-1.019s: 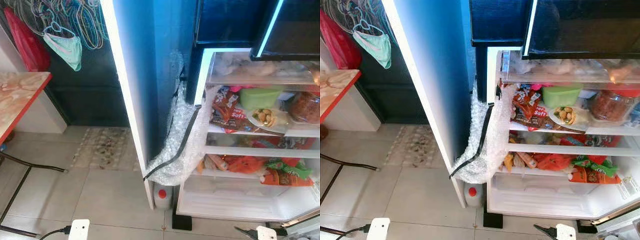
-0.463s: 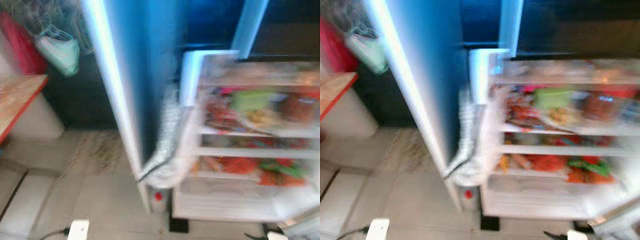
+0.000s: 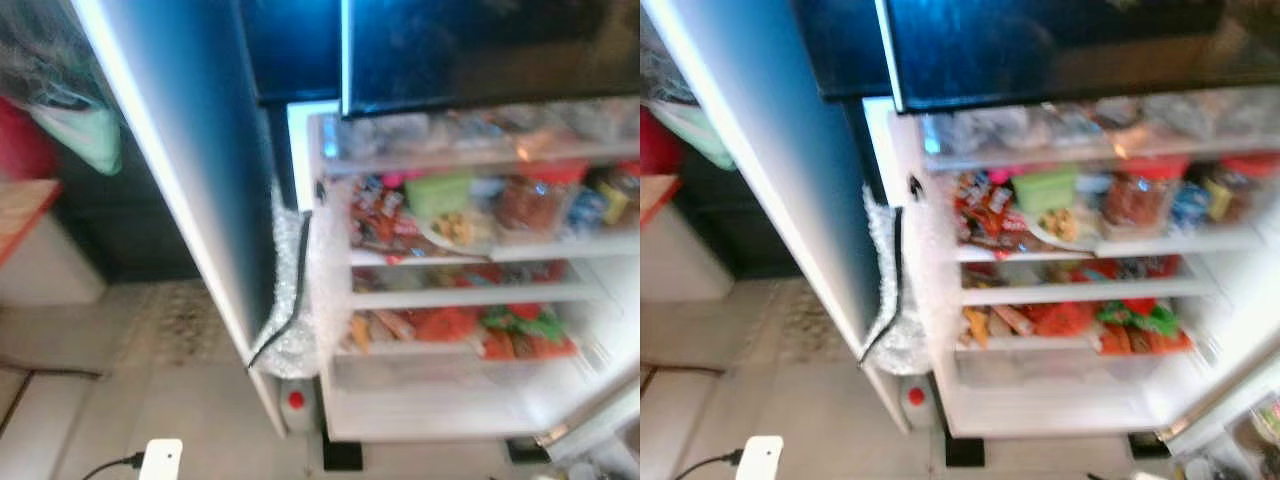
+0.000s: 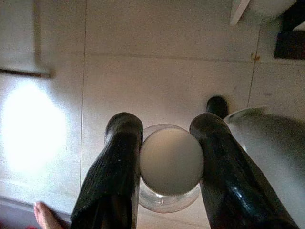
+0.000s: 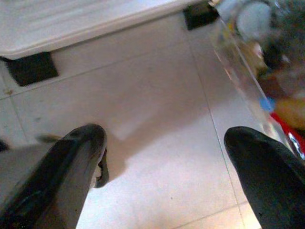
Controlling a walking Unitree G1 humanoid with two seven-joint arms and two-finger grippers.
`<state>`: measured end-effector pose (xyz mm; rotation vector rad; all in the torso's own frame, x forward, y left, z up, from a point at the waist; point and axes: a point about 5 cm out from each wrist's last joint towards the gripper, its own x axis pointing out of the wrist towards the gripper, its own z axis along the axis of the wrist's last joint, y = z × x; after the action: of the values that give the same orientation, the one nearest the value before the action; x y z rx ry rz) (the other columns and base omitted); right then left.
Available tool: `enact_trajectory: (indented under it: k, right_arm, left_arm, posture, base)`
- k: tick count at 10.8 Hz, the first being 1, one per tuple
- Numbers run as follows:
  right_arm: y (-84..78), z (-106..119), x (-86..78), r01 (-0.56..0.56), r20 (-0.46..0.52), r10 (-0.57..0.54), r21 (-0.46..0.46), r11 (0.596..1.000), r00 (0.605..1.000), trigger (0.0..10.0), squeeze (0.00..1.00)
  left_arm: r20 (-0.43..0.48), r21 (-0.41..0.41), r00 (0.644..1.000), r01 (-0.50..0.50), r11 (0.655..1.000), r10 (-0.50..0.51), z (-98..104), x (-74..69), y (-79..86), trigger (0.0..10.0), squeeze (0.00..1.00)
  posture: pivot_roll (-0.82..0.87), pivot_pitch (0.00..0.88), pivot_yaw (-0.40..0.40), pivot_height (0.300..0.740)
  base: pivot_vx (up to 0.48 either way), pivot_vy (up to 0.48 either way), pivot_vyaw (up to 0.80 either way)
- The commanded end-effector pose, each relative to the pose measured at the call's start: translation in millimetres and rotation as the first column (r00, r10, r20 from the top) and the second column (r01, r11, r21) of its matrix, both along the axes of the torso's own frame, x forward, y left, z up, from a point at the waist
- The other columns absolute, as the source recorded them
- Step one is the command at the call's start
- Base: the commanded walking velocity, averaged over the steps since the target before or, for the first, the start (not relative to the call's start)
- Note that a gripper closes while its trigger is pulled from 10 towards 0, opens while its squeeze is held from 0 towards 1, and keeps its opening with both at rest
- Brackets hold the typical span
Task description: Restocking fridge
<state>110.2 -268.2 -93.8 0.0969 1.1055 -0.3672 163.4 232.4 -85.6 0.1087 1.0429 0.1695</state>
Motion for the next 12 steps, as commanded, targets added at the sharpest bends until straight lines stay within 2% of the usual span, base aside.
enact_trajectory:
  k: [1, 5, 7, 12]
  right_arm:
    - [6.1, -0.7, 4.6, -0.008, 0.005, 0.008, 0.007, 1.0, 1.0, 10.0, 0.0]
    - [21.7, -2.2, 15.3, -0.026, 0.023, 0.025, 0.027, 0.999, 0.999, 10.0, 0.0]
    - [16.6, -2.2, 10.2, -0.02, 0.019, 0.02, 0.026, 0.999, 1.0, 10.0, 0.0]
    - [13.6, -1.4, 10.0, -0.017, 0.019, 0.017, 0.024, 1.0, 1.0, 10.0, 0.0]
  left_arm:
    - [-0.028, 0.024, 0.999, 0.015, 1.0, -0.015, -1.0, -5.4, 5.7, 10.0, 0.0]
    - [-0.027, 0.024, 0.999, 0.017, 1.0, -0.016, -0.9, -5.7, 6.5, 10.0, 0.0]
    - [-0.026, 0.023, 1.0, 0.015, 1.0, -0.014, -0.8, -5.5, 6.6, 10.0, 0.0]
    - [-0.021, 0.016, 1.0, 0.008, 1.0, -0.008, -0.7, -4.1, 4.9, 10.0, 0.0]
  posture:
    - [-0.03, 0.053, 0.062, 0.74]
    - [-0.03, 0.065, 0.061, 0.74]
    - [-0.03, 0.071, 0.06, 0.74]
    - [-0.03, 0.075, 0.052, 0.74]
  base:
    - [0.0, -0.244, 0.0]
    - [0.0, -0.244, 0.0]
    - [0.0, -0.244, 0.0]
    - [0.0, -0.243, 0.0]
